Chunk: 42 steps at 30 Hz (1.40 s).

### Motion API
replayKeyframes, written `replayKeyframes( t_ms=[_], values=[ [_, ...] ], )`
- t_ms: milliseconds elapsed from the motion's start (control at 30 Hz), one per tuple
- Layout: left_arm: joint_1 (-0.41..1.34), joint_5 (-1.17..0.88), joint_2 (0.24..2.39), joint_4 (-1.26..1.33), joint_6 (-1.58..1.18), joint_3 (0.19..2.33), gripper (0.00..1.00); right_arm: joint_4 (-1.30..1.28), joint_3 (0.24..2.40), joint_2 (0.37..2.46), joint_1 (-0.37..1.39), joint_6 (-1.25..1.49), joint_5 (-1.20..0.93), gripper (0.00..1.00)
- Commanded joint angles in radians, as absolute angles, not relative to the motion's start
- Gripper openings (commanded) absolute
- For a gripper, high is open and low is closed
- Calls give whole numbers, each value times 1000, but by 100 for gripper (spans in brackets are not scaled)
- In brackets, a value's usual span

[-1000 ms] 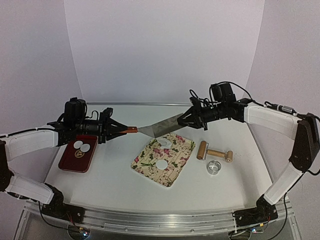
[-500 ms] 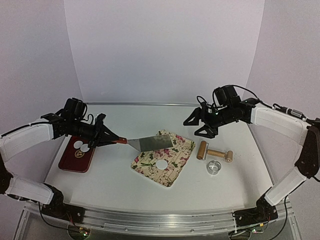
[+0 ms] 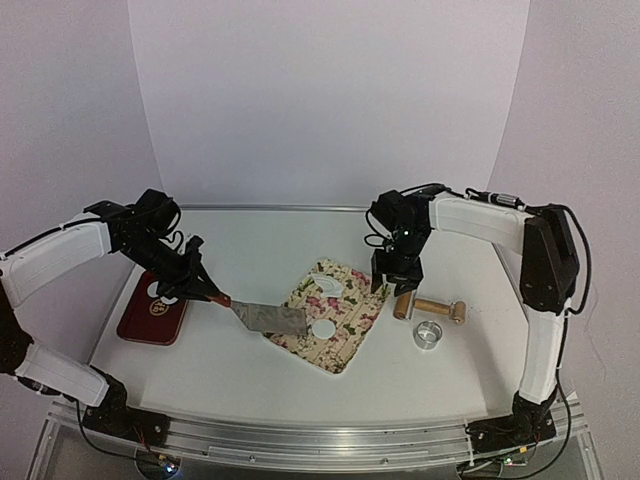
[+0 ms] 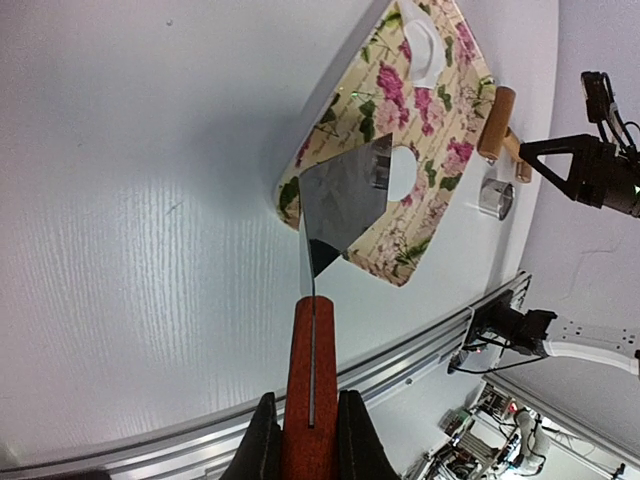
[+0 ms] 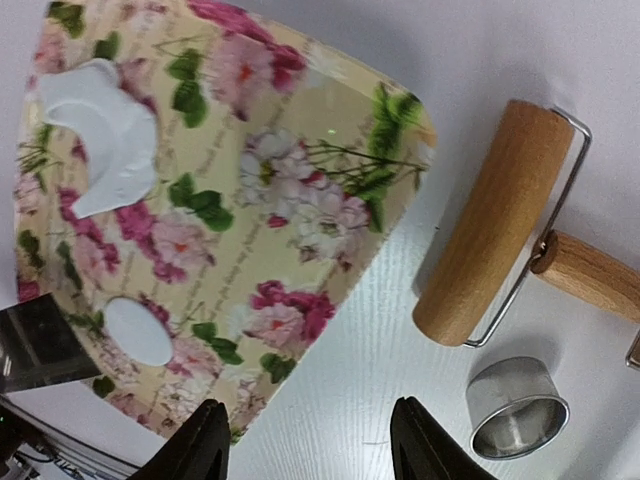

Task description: Roll out the dumpling wrappers from the dough

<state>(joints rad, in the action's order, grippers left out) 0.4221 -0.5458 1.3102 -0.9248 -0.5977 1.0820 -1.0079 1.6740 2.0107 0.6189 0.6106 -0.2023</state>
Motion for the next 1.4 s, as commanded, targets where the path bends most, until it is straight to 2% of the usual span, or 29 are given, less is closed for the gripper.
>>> replayKeyframes(
  t_ms=[0, 333, 733, 833, 1033, 1167, 1367],
  values=[
    [449, -474, 1341, -1010, -550, 1180, 0, -1109, 1746, 2070, 621, 651, -132, 54],
    [516, -434, 1392, -1013, -532, 1250, 0, -1094, 1823, 2209, 621, 617, -146, 45],
    [580, -350, 1457, -1068, -499, 1349, 0, -1058, 1816, 2276, 621, 608, -125, 37],
    [588, -339, 1465, -1082, -501, 1364, 0, -1054, 1821, 2292, 621, 600, -119, 29],
    [592, -319, 1483, -1117, -513, 1399, 0, -1053, 1843, 2319, 620, 575, -90, 9],
    [592, -329, 1498, -1125, -517, 1414, 0, -1052, 1864, 2340, 620, 559, -82, 0],
    [600, -374, 1510, -1104, -546, 1412, 0, -1054, 1903, 2362, 620, 552, -94, 0]
  ],
)
